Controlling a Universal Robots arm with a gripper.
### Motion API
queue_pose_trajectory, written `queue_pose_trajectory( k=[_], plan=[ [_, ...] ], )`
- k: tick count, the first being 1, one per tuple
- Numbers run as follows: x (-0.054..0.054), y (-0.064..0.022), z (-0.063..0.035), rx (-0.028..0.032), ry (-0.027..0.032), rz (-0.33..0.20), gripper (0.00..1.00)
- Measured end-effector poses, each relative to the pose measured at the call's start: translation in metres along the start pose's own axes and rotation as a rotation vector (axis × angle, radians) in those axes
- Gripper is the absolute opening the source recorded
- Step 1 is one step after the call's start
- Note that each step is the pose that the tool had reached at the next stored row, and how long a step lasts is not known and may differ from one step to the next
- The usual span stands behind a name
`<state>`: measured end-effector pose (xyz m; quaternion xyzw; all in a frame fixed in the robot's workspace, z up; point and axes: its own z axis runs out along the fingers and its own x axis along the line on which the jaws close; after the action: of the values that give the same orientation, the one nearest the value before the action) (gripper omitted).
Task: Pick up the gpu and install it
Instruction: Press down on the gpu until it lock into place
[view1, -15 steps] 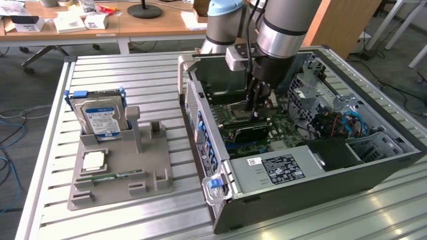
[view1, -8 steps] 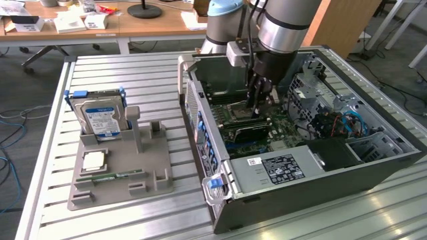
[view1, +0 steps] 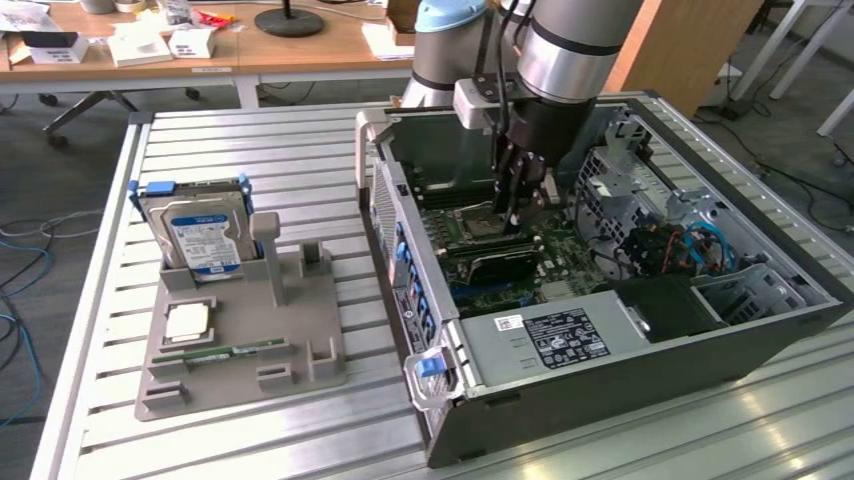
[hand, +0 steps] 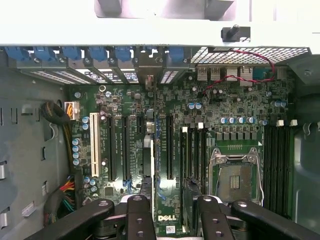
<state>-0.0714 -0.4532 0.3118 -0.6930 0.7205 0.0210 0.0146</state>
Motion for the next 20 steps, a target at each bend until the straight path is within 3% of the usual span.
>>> queue_pose_trajectory(
  k=[9,14,17,20],
  plan=[
    [0.0,0.0,0.0,0.0,0.0,0.0,0.4],
    [0.0,0.0,0.0,0.0,0.0,0.0,0.26],
    [0.0,0.0,0.0,0.0,0.0,0.0,0.11],
    [0.0,0.0,0.0,0.0,0.0,0.0,0.11]
  ],
)
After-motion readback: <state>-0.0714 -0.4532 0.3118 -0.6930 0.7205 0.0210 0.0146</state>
